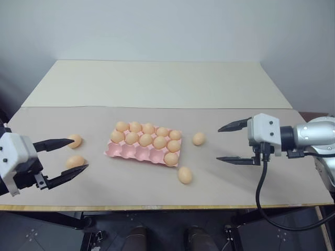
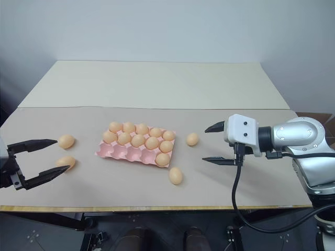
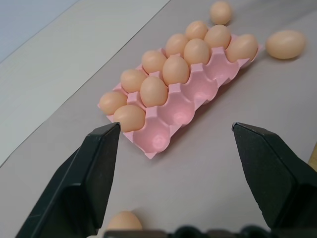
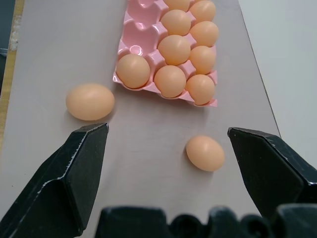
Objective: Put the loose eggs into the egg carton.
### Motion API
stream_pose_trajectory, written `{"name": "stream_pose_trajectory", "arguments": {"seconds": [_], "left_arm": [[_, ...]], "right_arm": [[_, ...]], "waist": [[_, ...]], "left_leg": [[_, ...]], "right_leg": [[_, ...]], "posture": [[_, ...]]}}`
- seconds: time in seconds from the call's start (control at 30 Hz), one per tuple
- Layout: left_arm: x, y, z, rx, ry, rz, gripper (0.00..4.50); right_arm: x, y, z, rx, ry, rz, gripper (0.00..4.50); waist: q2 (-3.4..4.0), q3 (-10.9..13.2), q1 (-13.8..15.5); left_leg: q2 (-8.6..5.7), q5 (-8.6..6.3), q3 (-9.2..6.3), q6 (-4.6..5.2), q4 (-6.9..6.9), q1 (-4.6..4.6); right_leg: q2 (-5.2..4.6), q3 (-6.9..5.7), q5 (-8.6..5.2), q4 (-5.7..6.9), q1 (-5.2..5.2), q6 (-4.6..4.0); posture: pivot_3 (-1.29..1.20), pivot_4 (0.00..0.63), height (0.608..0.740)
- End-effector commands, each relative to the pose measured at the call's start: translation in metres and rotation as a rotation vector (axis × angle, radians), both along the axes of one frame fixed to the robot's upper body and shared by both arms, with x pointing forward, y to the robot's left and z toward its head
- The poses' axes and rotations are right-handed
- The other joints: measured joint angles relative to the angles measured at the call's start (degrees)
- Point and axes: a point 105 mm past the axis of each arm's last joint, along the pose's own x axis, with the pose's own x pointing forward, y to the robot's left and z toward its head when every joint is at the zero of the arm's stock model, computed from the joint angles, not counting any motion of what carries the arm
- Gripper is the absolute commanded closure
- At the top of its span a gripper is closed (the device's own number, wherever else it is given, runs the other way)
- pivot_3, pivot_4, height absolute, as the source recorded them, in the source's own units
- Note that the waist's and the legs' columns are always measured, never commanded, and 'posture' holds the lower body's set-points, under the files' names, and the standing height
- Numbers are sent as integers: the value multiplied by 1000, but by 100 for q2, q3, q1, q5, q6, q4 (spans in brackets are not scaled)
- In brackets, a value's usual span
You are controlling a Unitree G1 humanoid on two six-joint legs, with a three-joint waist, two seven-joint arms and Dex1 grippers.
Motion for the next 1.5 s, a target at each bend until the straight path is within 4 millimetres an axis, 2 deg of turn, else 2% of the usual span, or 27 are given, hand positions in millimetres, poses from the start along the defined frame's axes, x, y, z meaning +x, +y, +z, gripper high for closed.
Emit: {"name": "stream_pose_trajectory", "arguments": {"seconds": [0.03, 0.33, 0.53, 0.87, 1.2, 1.5], "left_arm": [[0, -2, 6, 5, -25, -19, 592], [7, -10, 10, 3, -37, -66, 592], [11, -22, 2, -27, 4, -142, 592], [18, -34, 0, -29, 24, -202, 592], [13, -35, -8, -19, 42, -195, 592], [12, -35, -8, -10, 42, -183, 592]], "right_arm": [[-3, -2, 11, -4, -48, -5, 0], [6, -2, 12, 15, -53, -49, 0], [31, 3, 15, 67, -97, -121, 0], [70, 28, -23, 77, -49, -147, 0], [108, 40, -50, 59, 7, -251, 0], [123, 40, -73, 11, 61, -305, 0]], "waist": [[0, 0, 1], [0, 0, 0], [0, 0, -15], [1, 0, -13], [2, 1, -17], [3, 2, -20]], "left_leg": [[0, 0, 0, 0, 0, 0], [-1, 0, 0, 0, 0, 0], [1, 0, 2, 0, 0, 2], [-2, 0, 2, 0, -3, -1], [-1, 0, 1, 0, -3, -7], [-3, 0, 2, 0, -3, -8]], "right_leg": [[0, 0, 0, 0, 0, 0], [0, 0, 0, 0, 0, 0], [3, 3, 0, 3, -1, 0], [2, 3, 1, 4, -5, -1], [4, 2, 1, 7, -13, -1], [1, 3, 1, 6, -13, -1]], "posture": [[0, 150, 740], [0, 150, 740], [0, 150, 740], [0, 150, 740], [0, 150, 740], [0, 150, 740]]}}
